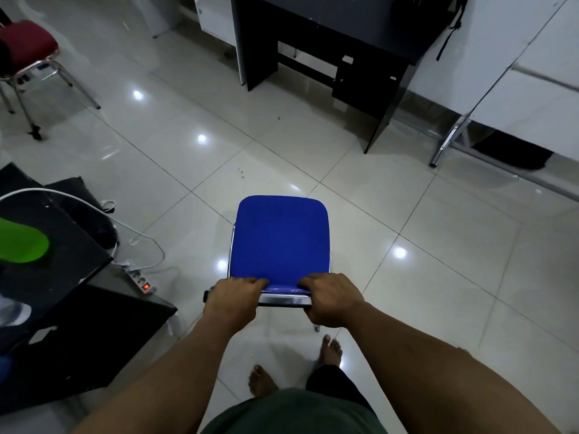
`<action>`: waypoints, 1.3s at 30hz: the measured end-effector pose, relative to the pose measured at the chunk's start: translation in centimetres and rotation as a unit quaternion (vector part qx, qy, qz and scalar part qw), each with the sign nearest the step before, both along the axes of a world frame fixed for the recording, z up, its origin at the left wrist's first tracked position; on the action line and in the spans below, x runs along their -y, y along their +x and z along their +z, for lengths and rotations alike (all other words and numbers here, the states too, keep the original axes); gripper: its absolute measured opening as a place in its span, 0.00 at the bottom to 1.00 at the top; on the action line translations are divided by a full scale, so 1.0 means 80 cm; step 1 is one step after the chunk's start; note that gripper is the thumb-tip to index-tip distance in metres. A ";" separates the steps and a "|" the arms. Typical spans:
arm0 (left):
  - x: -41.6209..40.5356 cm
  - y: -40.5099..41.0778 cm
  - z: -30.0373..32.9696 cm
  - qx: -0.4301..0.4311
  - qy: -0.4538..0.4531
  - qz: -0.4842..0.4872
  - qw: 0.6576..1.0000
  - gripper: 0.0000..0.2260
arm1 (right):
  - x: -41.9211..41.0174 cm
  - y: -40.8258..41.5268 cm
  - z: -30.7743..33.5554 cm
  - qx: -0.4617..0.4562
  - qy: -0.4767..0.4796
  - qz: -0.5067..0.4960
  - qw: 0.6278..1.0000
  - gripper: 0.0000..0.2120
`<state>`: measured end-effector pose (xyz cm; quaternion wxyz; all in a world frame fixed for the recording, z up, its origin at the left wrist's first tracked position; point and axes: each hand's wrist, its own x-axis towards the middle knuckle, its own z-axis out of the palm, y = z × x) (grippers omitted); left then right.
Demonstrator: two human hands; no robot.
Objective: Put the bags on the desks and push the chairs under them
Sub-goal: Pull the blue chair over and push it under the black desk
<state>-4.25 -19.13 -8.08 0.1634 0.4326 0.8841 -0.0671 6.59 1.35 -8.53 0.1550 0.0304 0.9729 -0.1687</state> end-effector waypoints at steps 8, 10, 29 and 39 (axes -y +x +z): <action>-0.041 -0.020 0.021 -0.026 0.013 0.009 1.000 0.19 | -0.038 -0.028 0.022 -0.028 0.072 0.014 0.997 0.12; -0.059 -0.026 0.026 -0.031 0.016 0.014 0.999 0.19 | -0.049 -0.032 0.027 -0.041 0.089 -0.003 0.995 0.12; -0.057 -0.016 0.010 -0.004 0.008 -0.011 1.000 0.24 | -0.050 -0.027 0.004 -0.008 0.102 0.035 0.994 0.13; -0.071 -0.030 0.009 -0.026 0.025 0.016 0.999 0.23 | -0.071 -0.043 0.000 -0.036 0.086 0.063 0.994 0.18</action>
